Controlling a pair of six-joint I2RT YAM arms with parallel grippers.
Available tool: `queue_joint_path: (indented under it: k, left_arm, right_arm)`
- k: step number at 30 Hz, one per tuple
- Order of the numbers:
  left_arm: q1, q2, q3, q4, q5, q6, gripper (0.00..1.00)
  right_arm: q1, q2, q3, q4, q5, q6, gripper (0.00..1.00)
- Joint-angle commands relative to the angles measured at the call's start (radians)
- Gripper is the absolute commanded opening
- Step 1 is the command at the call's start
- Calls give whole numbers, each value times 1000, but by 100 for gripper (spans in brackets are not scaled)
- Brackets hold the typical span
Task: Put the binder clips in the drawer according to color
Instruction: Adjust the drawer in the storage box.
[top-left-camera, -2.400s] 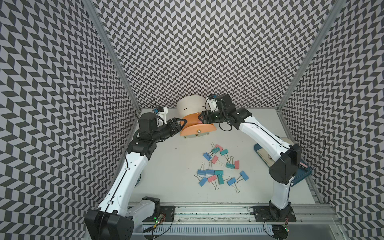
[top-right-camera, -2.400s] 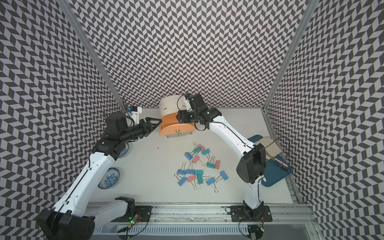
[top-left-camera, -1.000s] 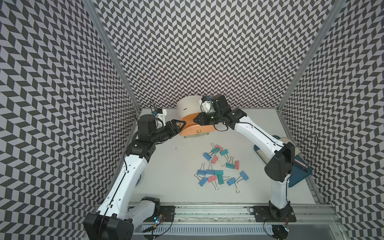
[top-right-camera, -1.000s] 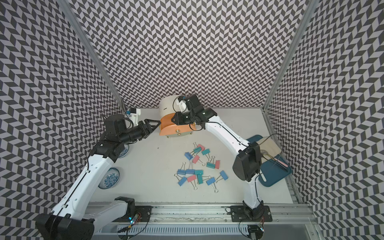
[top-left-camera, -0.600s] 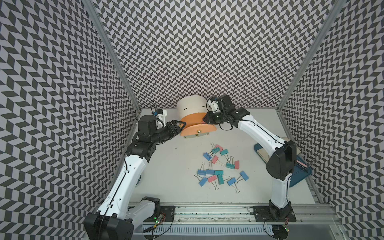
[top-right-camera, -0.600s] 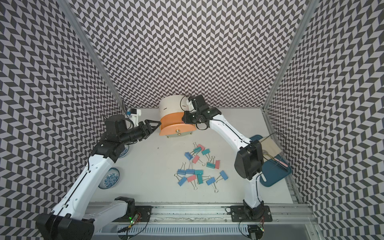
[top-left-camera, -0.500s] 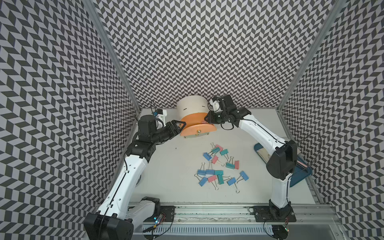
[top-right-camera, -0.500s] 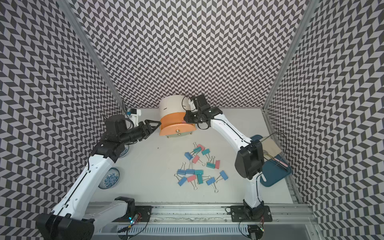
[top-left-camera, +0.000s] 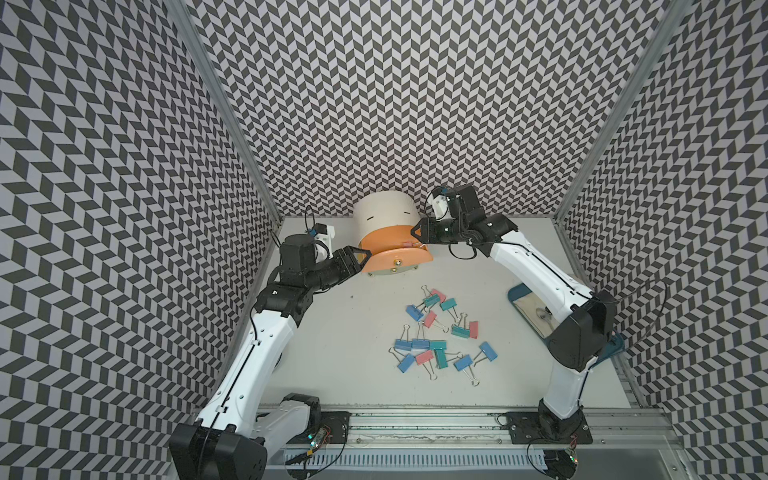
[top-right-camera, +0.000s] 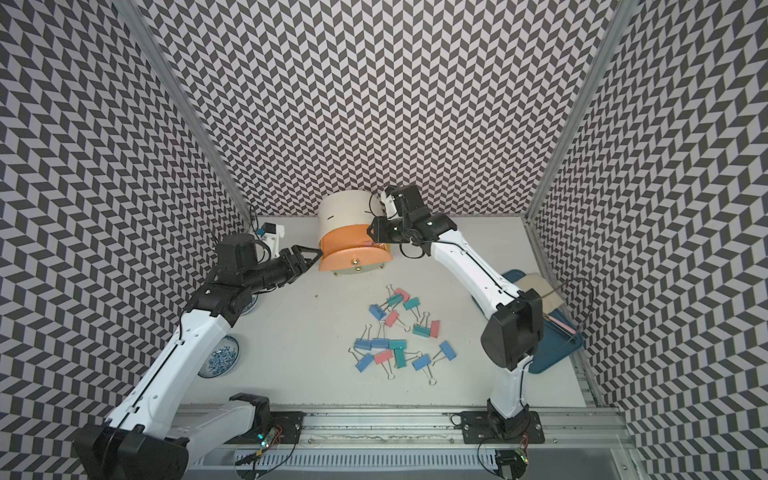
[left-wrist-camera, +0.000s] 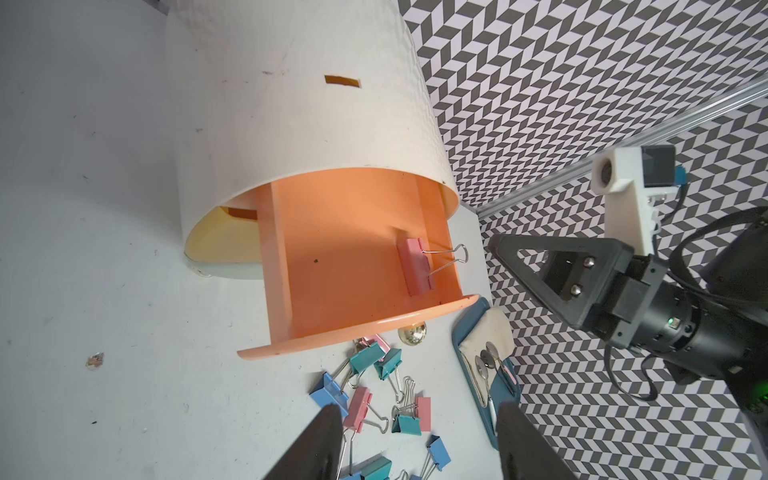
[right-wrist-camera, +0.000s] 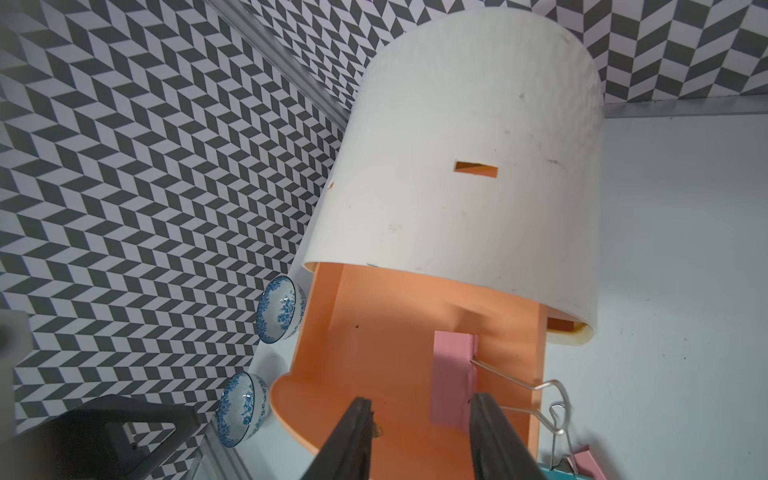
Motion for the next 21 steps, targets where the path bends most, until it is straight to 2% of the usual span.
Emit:
queue_joint_path:
  k: [1, 6, 9, 13, 21]
  left_arm:
    - [7, 7, -10, -10, -18, 35, 63]
    - [13, 4, -11, -16, -27, 41, 63]
    - [20, 1, -11, -26, -38, 46, 62]
    - [41, -7, -17, -37, -44, 53, 62]
    - [68, -12, -61, -36, -46, 63, 62]
  right_arm:
    - [-41, -52, -64, 45, 45, 5, 37]
    - [-82, -39, -100, 49, 40, 13, 10]
    - [-87, -15, -93, 46, 56, 21, 0]
    - [-89, 18, -60, 28, 95, 25, 0]
    - [-85, 93, 21, -25, 70, 9, 0]
